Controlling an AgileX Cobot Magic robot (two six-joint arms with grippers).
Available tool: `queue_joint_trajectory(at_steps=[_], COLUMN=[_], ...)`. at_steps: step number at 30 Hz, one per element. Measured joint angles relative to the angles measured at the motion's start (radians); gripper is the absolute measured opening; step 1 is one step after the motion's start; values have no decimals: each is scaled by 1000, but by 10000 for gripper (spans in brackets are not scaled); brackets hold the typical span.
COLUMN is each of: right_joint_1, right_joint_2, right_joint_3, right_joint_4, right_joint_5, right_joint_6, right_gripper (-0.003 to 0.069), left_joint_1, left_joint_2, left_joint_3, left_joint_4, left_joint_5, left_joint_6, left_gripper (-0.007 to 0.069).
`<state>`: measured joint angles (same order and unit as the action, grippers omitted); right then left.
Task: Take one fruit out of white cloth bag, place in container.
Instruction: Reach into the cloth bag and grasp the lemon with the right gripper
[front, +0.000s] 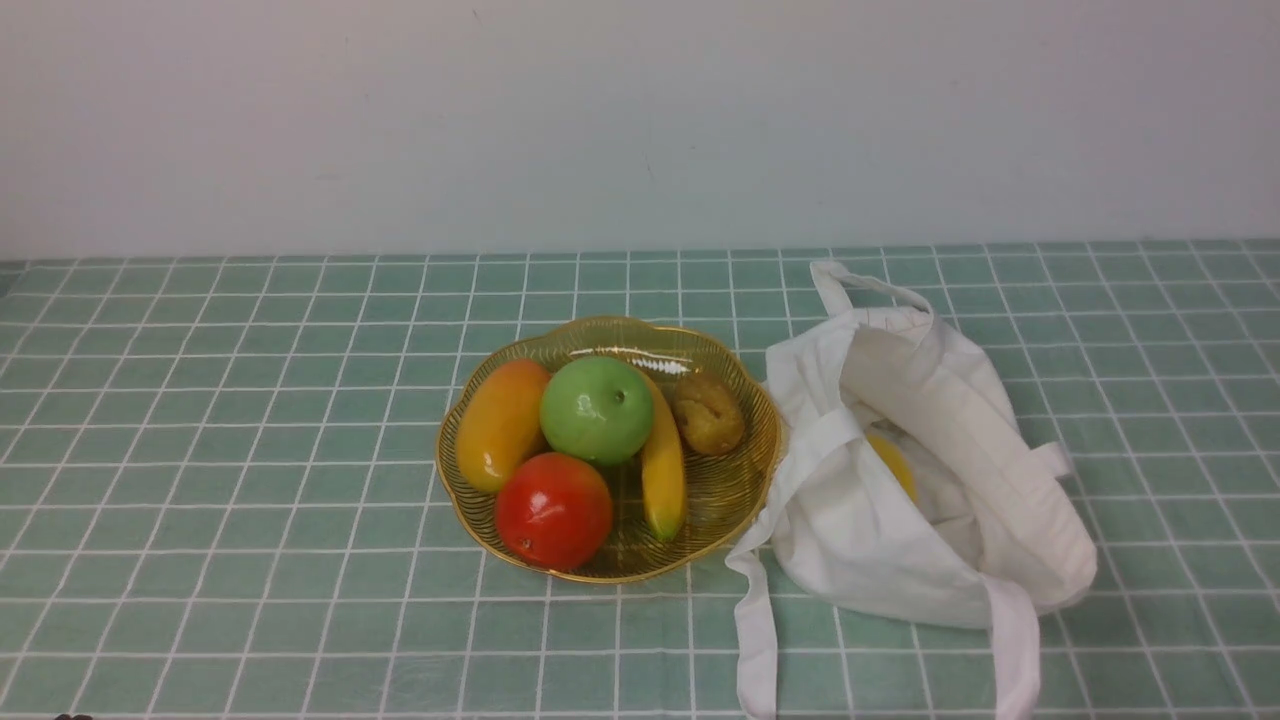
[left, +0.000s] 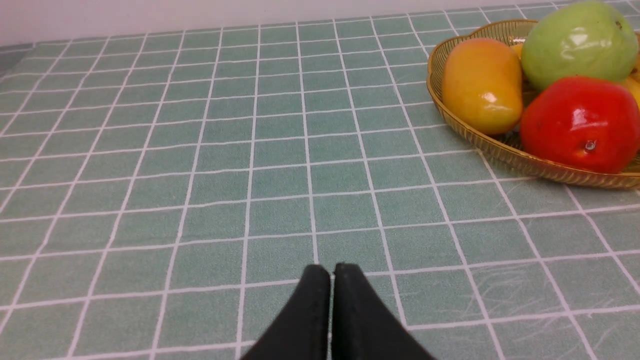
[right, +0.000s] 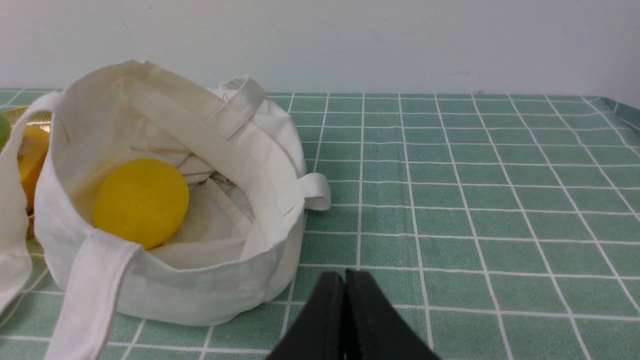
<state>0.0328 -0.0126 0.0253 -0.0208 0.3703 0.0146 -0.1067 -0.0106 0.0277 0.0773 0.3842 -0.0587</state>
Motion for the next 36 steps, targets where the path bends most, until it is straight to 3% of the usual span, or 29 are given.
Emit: queue_joint_trajectory(at_steps=[18,20,24,28,36], right_joint_1=[0,0,0,0,-1], right_joint_2=[0,0,0,0,0], right_joint_3=[0,3,4,4,4], right_joint_4=[21,174,635,759,793], right_joint_5=[-6,-33,-109,-145,-311], right_joint_6=[27,121,376,379,272], right_gripper=[-15,-15,-15,-15,-15], left_joint_1=[0,0,0,0,0], left_joint_2=[0,0,0,0,0], left_joint_3=[0,0,0,0,0], left_joint_4=[0,0,0,0,0], left_joint_5=[0,0,0,0,0], left_joint_6=[0,0,0,0,0], left_gripper=[-8,-8,-8,-8,-8])
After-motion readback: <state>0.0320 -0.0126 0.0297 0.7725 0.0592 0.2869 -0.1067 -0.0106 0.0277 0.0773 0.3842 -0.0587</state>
